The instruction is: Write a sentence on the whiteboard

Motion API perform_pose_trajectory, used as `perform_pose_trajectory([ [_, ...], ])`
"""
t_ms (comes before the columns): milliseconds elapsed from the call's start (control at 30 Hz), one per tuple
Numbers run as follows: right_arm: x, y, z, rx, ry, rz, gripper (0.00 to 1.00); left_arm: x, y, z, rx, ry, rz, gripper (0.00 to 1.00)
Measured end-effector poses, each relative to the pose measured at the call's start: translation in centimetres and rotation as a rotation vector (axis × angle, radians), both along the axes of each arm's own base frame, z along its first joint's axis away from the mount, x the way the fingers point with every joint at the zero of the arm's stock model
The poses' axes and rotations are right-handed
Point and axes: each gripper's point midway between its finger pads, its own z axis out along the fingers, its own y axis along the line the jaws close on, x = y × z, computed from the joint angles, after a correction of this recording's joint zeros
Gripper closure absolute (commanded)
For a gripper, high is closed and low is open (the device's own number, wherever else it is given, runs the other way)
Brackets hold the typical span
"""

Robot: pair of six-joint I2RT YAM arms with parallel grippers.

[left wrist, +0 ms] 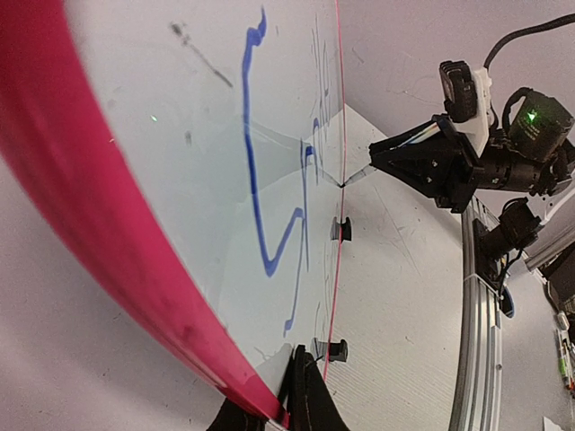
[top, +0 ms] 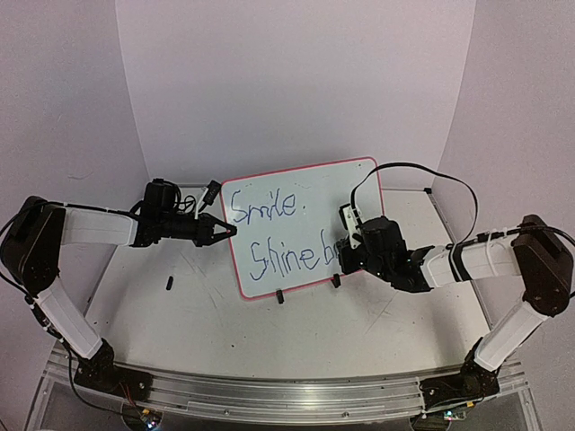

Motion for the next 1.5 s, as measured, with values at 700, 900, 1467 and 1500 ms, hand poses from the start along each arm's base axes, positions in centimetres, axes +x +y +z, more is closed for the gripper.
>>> perform_pose_trajectory([
  [700,1.5,-0.2,2.3,-0.008,-0.071,-0.056,1.00,0.0,0.0,0.0,0.001,-0.003,-0.001,1.00],
  [900,0.7,-0.1,2.8,0.017,-0.073,-0.013,1.00,0.0,0.0,0.0,0.002,-0.005,-0.001,1.00],
  [1467,2.5,-0.4,4.9,0.050,-0.128,-0.028,1.00,0.0,0.0,0.0,0.003,-0.007,-0.002,1.00],
  [1500,2.5,-0.5,4.9,0.049,-0.126,-0.031,1.00,0.0,0.0,0.0,0.003,-0.007,-0.002,1.00],
])
